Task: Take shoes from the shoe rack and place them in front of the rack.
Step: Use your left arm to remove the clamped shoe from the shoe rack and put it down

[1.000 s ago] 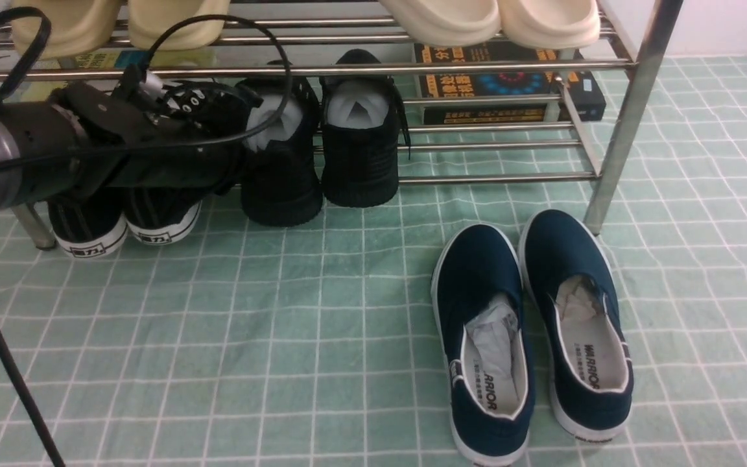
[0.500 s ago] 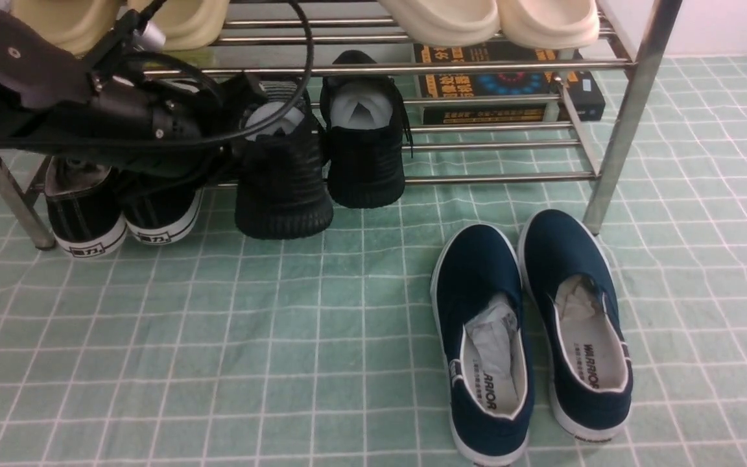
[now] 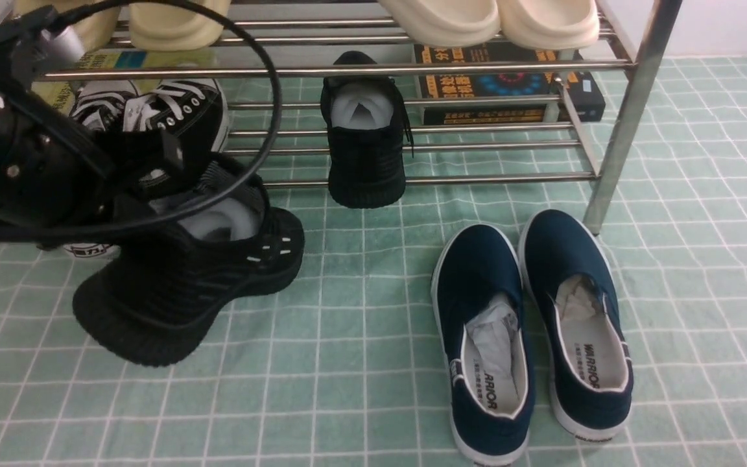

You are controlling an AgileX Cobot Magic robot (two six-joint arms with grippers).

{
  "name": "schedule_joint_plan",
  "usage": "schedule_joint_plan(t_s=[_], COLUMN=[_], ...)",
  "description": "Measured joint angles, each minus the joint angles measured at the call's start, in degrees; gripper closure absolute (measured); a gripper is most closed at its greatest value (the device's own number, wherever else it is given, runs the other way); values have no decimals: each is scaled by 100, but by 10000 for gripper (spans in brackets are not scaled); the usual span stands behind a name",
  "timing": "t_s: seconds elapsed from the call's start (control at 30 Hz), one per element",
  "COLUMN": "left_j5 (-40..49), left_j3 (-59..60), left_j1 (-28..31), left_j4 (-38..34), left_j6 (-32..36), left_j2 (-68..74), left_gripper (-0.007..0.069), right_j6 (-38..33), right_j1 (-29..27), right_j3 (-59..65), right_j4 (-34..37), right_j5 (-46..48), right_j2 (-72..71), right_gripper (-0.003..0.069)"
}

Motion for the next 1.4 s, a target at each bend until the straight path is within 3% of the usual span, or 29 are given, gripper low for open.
schedule_joint_plan(t_s=[0.17, 0.33, 0.6, 1.07, 1.4], left_j5=[-206, -1142, -2294, -4193, -5125], left_j3=[489, 1128, 1467, 2811, 3080], left_j1=[-499, -969, -1013, -1017, -1017], left_j4=[1, 112, 648, 573, 551], left_j6=[-235, -1088, -2157, -3076, -3478], left_j2=[-127, -127, -109, 148, 146], left_gripper=[598, 598, 598, 595, 593], right_j6=[0, 0, 0, 0, 0], right_j1=[0, 0, 0, 0, 0], right_j3=[0, 0, 0, 0, 0], right_j4=[0, 0, 0, 0, 0], right_j5=[0, 0, 0, 0, 0], right_j2=[0, 0, 0, 0, 0], right_gripper=[421, 421, 421, 421, 421])
